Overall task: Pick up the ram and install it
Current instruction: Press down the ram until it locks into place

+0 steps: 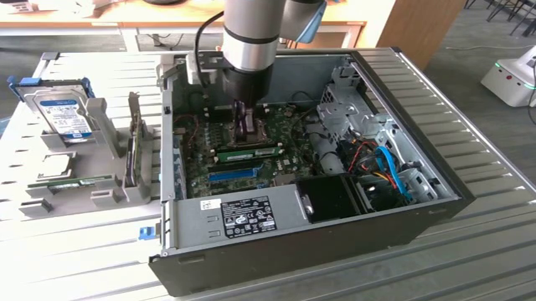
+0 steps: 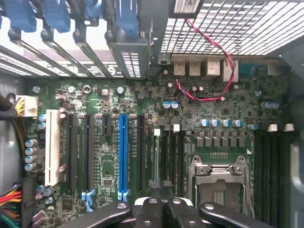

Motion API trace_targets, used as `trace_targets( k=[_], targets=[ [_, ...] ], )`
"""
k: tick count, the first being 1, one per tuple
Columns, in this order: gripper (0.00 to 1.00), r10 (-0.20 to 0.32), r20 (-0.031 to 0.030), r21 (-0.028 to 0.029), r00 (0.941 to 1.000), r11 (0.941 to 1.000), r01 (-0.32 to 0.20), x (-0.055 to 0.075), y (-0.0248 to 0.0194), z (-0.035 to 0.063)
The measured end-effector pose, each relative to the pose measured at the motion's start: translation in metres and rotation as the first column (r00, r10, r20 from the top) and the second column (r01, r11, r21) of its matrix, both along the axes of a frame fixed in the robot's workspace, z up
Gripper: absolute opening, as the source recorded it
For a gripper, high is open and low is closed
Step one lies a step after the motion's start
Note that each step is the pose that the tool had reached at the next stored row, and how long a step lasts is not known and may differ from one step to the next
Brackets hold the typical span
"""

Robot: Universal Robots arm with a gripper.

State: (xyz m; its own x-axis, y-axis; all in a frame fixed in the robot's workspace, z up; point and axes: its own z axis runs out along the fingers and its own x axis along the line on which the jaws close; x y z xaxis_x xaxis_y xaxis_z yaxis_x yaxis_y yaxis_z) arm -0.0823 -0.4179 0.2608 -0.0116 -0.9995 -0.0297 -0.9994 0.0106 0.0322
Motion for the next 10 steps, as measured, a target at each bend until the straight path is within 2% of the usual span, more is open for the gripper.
trace_targets(
  k=[10],
  targets=[
    [0.1,0.0,0.0,0.0,1.0,1.0,0.0,0.0,0.0,0.0156]
  ],
)
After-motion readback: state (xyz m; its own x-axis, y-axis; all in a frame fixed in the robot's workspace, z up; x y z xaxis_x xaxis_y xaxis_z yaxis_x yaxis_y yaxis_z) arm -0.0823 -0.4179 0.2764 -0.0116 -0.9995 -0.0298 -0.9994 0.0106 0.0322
